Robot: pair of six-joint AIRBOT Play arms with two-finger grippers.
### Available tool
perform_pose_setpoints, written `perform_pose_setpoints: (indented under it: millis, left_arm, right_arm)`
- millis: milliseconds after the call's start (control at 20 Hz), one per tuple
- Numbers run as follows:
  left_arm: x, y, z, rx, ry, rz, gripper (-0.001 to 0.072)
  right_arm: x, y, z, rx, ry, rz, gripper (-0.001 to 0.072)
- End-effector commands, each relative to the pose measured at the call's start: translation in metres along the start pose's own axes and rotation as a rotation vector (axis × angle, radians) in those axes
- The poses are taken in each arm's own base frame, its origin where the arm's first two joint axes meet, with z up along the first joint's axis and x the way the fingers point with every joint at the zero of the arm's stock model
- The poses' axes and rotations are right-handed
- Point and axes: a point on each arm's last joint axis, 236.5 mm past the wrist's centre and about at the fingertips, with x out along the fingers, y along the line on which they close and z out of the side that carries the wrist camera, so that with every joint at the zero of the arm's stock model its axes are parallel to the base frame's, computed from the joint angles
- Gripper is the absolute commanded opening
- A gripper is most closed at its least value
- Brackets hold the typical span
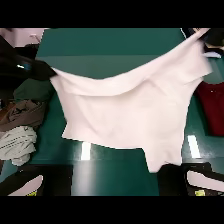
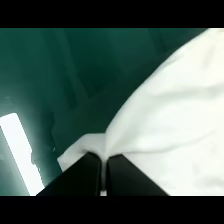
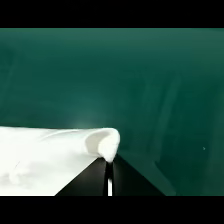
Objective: Fold the shirts.
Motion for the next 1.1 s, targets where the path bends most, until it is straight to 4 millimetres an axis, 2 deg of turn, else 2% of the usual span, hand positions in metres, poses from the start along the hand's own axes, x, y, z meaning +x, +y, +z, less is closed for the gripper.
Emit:
perform_pose_setpoints:
  millis: [0,50,150,200,250,300,400,450,550,650,800,950,1050]
  left_arm:
    - [0.098,0.042,-0.016,-0.055,0.070,0.027,0.0023]
    - [0.115,0.052,-0.011,-0.075,0.051,0.041,0.0024]
    - [0.138,0.066,-0.005,-0.116,0.022,0.066,0.0026]
    - [0.143,0.070,-0.003,-0.117,0.010,0.073,0.0153]
    - [0.142,0.071,0.001,-0.122,-0.004,0.077,0.0400]
    - [0.138,0.075,0.005,-0.139,-0.009,0.080,0.0487]
    - [0.115,0.089,0.012,-0.165,0.011,0.084,0.0487]
    - [0.100,0.097,0.011,-0.186,0.039,0.081,0.0487]
    - [0.069,0.113,-0.002,-0.238,0.115,0.071,0.0487]
    - [0.047,0.124,-0.031,-0.290,0.204,0.065,0.0487]
    - [0.039,0.124,-0.094,-0.359,0.309,0.048,0.0487]
    - [0.045,0.085,-0.166,-0.402,0.401,-0.070,0.0486]
    - [0.051,0.060,-0.208,-0.447,0.453,-0.133,0.0487]
  right_arm:
    - [0.105,-0.016,-0.031,0.063,0.105,-0.011,0.0017]
    - [0.123,-0.019,-0.030,0.088,0.097,-0.014,0.0018]
    - [0.144,-0.024,-0.026,0.114,0.071,-0.010,0.0022]
    - [0.149,-0.027,-0.026,0.126,0.064,-0.014,0.0079]
    - [0.150,-0.032,-0.025,0.134,0.059,-0.020,0.0326]
    - [0.147,-0.037,-0.024,0.143,0.058,-0.026,0.0407]
    - [0.131,-0.049,-0.028,0.163,0.078,-0.037,0.0406]
    - [0.119,-0.054,-0.036,0.173,0.114,-0.040,0.0404]
    - [0.091,-0.055,-0.062,0.158,0.233,-0.017,0.0299]
    - [0.065,-0.044,-0.089,0.148,0.330,0.058,0.0298]
    - [0.040,-0.031,-0.123,0.192,0.372,0.122,0.0298]
    - [0.027,-0.019,-0.161,0.235,0.399,0.143,0.0297]
    - [0.023,-0.009,-0.178,0.226,0.398,0.160,0.0296]
